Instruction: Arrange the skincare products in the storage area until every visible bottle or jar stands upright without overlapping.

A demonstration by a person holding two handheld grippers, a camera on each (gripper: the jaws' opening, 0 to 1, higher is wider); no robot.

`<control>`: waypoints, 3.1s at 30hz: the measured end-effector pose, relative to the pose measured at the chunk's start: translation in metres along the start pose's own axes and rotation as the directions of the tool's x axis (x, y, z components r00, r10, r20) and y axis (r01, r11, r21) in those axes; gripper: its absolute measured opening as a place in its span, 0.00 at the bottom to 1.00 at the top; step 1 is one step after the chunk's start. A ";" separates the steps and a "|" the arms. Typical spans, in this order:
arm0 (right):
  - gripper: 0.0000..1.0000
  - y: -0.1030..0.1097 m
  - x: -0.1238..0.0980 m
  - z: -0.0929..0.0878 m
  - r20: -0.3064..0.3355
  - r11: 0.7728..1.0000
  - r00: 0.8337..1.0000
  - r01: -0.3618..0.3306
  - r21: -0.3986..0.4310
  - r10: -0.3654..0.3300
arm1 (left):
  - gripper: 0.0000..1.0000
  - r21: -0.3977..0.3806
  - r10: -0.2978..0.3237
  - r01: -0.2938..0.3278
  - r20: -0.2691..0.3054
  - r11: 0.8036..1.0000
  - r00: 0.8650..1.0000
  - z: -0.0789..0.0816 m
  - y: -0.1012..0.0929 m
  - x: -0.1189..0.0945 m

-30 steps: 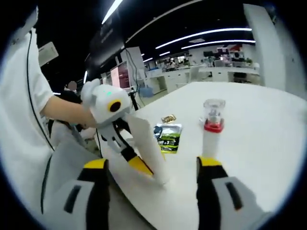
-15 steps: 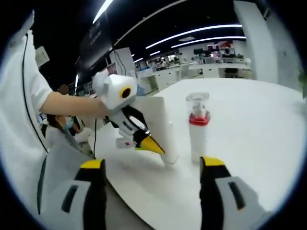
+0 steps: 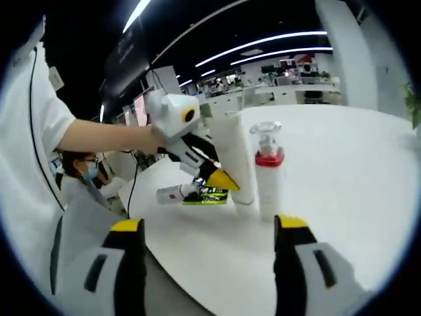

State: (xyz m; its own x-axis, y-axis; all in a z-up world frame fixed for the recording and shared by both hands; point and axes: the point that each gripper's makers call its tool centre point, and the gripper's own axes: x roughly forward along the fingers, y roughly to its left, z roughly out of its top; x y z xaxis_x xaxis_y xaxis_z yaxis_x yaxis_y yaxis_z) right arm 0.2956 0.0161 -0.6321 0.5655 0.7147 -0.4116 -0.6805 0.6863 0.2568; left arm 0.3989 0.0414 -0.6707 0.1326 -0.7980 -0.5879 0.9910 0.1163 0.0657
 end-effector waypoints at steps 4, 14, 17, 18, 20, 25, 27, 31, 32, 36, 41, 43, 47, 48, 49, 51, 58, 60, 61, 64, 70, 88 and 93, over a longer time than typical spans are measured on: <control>0.80 -0.001 0.000 0.000 0.001 1.000 1.000 0.000 0.001 0.000 | 0.17 0.008 0.002 -0.002 0.000 1.000 1.000 0.001 0.005 0.002; 0.80 -0.004 0.000 -0.003 -0.007 1.000 1.000 -0.006 0.008 0.006 | 0.18 0.003 0.004 -0.004 0.002 1.000 1.000 0.002 0.009 0.004; 0.80 -0.005 0.001 -0.002 -0.006 1.000 1.000 -0.012 0.006 0.012 | 0.19 0.001 0.003 -0.003 0.007 1.000 1.000 0.003 0.010 0.004; 0.80 -0.005 0.002 -0.001 -0.007 1.000 1.000 -0.013 0.005 0.014 | 0.20 0.000 0.004 -0.004 0.009 1.000 1.000 0.003 0.010 0.004; 0.81 -0.006 0.003 -0.001 -0.008 1.000 1.000 -0.019 0.001 0.019 | 0.23 -0.001 0.008 -0.008 0.012 1.000 1.000 0.005 0.011 0.004; 0.81 -0.005 0.005 0.000 -0.012 1.000 0.999 -0.031 -0.004 0.031 | 0.25 -0.002 0.018 -0.018 0.000 1.000 1.000 0.004 0.011 0.001; 0.81 -0.005 0.006 0.000 -0.014 0.999 0.999 -0.036 -0.006 0.036 | 0.27 -0.013 0.033 -0.033 -0.005 0.999 0.999 0.003 0.011 -0.003; 0.81 -0.005 0.009 -0.001 -0.020 0.999 0.999 -0.044 -0.013 0.044 | 0.34 -0.078 0.066 -0.067 -0.021 0.995 0.998 -0.002 0.011 -0.013; 0.81 -0.004 0.009 -0.001 -0.020 0.999 0.999 -0.045 -0.014 0.045 | 0.36 -0.098 0.074 -0.076 -0.022 0.992 0.997 -0.003 0.011 -0.015; 0.81 -0.004 0.010 0.001 -0.019 0.999 0.999 -0.049 -0.020 0.048 | 0.41 -0.172 0.101 -0.102 -0.013 0.980 0.995 -0.004 0.008 -0.025; 0.81 -0.003 0.009 0.004 -0.017 0.998 0.999 -0.051 -0.025 0.050 | 0.49 -0.237 0.139 -0.137 -0.009 0.962 0.990 -0.007 0.003 -0.036; 0.81 -0.002 0.009 0.005 -0.014 0.998 0.999 -0.051 -0.026 0.050 | 0.54 -0.251 0.159 -0.156 -0.008 0.955 0.987 -0.008 0.001 -0.041; 0.82 -0.002 0.006 0.007 -0.005 0.999 0.999 -0.048 -0.017 0.048 | 0.61 -0.277 0.192 -0.188 -0.011 0.942 0.981 -0.012 -0.006 -0.051; 0.82 -0.001 0.005 0.008 -0.001 0.999 0.999 -0.047 -0.016 0.047 | 0.62 -0.286 0.199 -0.195 -0.014 0.938 0.980 -0.013 -0.007 -0.053; 0.82 -0.001 0.005 0.008 0.001 0.999 0.999 -0.047 -0.017 0.047 | 0.63 -0.296 0.204 -0.200 -0.015 0.934 0.979 -0.014 -0.009 -0.055; 0.82 0.000 0.003 0.008 0.000 0.999 0.999 -0.045 -0.019 0.045 | 0.65 -0.323 0.218 -0.210 -0.014 0.923 0.976 -0.017 -0.014 -0.060; 0.82 0.006 -0.002 0.010 0.004 0.999 0.999 -0.043 -0.024 0.043 | 0.72 -0.374 0.275 -0.259 -0.010 0.891 0.961 -0.023 -0.029 -0.079; 0.82 0.008 -0.004 0.010 0.006 0.999 0.999 -0.041 -0.021 0.041 | 0.74 -0.384 0.291 -0.273 -0.012 0.882 0.957 -0.026 -0.032 -0.084; 0.82 0.009 -0.005 0.010 0.007 0.999 0.999 -0.040 -0.020 0.040 | 0.75 -0.388 0.297 -0.278 -0.012 0.879 0.955 -0.026 -0.033 -0.086; 0.82 0.011 -0.007 0.009 0.005 0.999 0.999 -0.035 -0.016 0.035 | 0.77 -0.417 0.314 -0.286 0.000 0.863 0.949 -0.028 -0.039 -0.093; 0.82 0.013 -0.013 0.007 0.006 1.000 1.000 -0.022 -0.014 0.022 | 0.79 -0.446 0.341 -0.309 -0.010 0.840 0.940 -0.036 -0.046 -0.104; 0.82 0.013 -0.026 0.006 0.021 1.000 1.000 0.000 -0.021 0.001 | 0.81 -0.561 0.472 -0.427 -0.072 0.709 0.879 -0.066 -0.074 -0.152; 0.83 0.013 -0.031 0.002 0.016 1.000 1.000 0.004 -0.013 -0.004 | 0.81 -0.578 0.503 -0.454 -0.086 0.678 0.860 -0.069 -0.080 -0.161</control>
State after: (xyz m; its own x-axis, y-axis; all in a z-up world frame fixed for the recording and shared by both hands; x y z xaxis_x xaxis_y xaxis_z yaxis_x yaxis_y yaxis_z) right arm 0.2701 0.0030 -0.6145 0.5757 0.7138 -0.3989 -0.6839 0.6877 0.2437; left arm 0.2971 0.2008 -0.6368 0.6108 -0.5769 -0.5423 0.6026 0.7830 -0.1543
